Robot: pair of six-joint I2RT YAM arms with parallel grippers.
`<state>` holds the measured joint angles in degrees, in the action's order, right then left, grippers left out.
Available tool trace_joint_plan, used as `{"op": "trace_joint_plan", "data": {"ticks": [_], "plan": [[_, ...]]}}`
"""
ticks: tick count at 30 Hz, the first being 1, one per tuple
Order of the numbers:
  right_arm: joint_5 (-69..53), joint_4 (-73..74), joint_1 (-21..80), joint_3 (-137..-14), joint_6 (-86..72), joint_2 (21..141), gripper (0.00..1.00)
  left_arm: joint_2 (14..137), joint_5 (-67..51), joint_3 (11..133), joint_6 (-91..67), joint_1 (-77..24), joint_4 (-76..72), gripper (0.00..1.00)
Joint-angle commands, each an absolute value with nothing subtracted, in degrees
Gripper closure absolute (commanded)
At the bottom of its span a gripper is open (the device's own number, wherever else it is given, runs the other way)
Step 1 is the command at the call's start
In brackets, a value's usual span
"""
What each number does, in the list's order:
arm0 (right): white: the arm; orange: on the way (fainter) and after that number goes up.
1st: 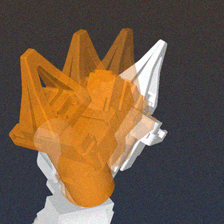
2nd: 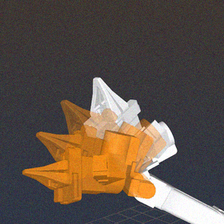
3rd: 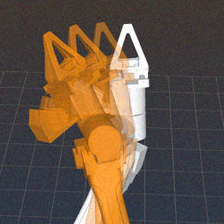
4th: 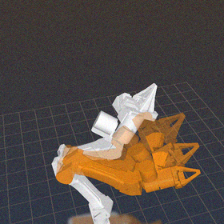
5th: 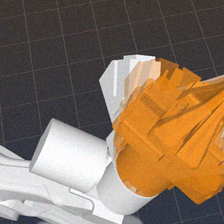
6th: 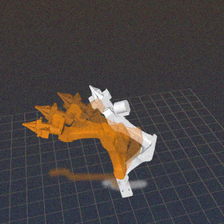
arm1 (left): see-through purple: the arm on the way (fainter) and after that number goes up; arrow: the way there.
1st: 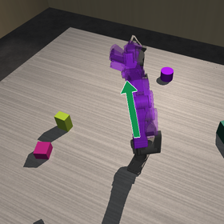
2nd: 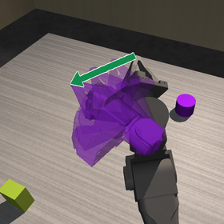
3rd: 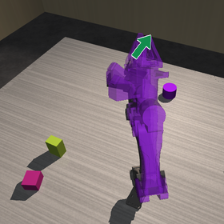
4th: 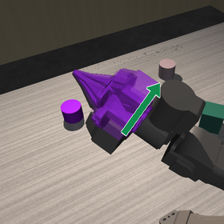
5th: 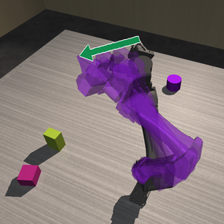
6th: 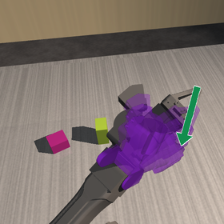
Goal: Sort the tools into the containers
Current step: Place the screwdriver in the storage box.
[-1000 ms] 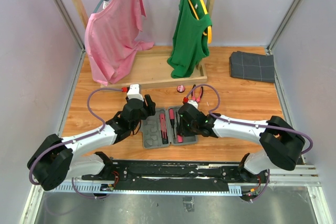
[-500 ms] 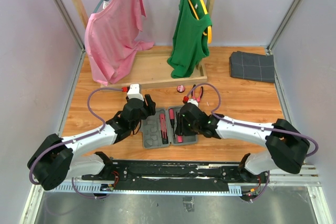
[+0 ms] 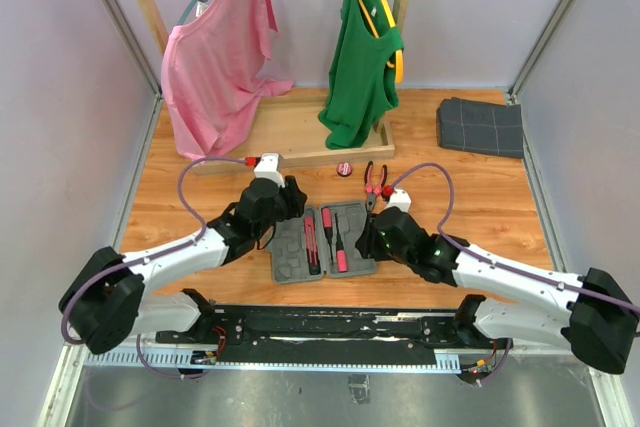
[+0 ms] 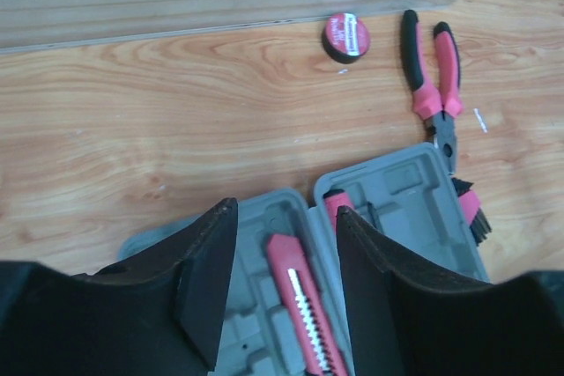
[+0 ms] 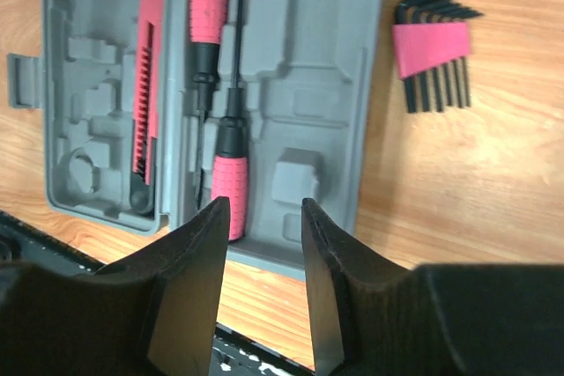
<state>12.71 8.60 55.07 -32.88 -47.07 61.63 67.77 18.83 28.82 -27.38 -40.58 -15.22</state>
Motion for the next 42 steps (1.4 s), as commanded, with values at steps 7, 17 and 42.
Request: {"op": "trace_joint_plan", "data": {"ticks": [7, 17, 42], "plan": [[20.1, 8.7, 53.6, -26.4, -50.9, 54.5, 0.6, 79.1, 13.5, 41.1, -32.0, -44.3, -7.9, 0.5], [20.1, 6.7, 53.4, -23.6, -50.9, 51.9, 0.61, 89.1, 12.2, 54.2, -34.6, -48.3, 5.2, 0.58], [17.6, 3.4, 53.4, -22.7, -51.0, 53.7, 0.61, 97.8, 12.6, 59.7, -35.8, -49.6, 8.9, 0.74]]}}
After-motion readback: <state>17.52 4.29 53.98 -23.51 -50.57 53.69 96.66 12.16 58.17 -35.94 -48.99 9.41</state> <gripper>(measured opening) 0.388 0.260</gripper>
